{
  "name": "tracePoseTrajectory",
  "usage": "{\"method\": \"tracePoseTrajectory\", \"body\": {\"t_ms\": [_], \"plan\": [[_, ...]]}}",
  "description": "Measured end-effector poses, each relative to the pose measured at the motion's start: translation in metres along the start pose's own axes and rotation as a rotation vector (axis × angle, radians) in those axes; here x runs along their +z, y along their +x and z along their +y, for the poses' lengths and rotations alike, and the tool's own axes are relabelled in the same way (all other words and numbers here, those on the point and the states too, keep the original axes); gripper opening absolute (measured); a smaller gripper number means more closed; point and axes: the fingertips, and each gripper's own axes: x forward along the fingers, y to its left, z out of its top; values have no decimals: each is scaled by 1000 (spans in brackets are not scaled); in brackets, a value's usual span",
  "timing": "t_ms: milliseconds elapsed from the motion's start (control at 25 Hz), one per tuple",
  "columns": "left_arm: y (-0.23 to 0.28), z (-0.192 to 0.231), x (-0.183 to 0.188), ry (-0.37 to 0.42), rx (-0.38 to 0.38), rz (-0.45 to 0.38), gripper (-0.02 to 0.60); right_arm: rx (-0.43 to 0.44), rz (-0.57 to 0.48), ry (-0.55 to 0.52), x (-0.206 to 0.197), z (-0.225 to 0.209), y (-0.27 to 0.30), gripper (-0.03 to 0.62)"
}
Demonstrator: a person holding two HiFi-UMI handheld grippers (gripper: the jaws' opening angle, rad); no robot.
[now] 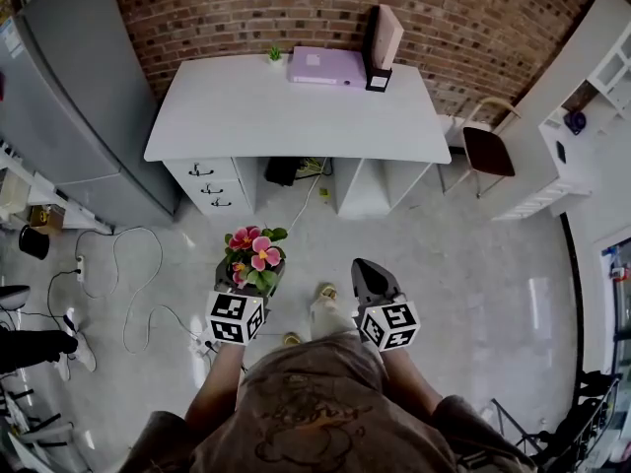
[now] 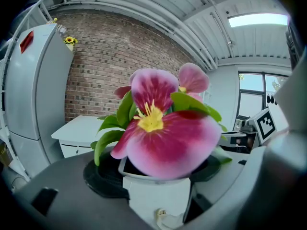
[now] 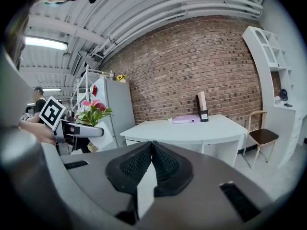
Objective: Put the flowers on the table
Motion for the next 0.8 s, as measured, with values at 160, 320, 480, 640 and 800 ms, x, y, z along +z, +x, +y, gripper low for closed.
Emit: {"method": "tracePoseTrajectory", "body": {"t_ms": [160,320,480,640,800], "plan": [[7,9,2,1,-3,-5,365,-7,-3,-1,2,-3,11,3],[17,17,7,1,4,-12,365,0,-6,-2,6,-8,22,3],[34,27,10,-1,12,-15,365,17,0,-3,7,-15,41,3],[53,38,17,-5,19,-17,365,32,2,-10,14,-23,66,3],[77,49,29,-2,15,-16,365,41,6,-17,25,-36,94,3]]}}
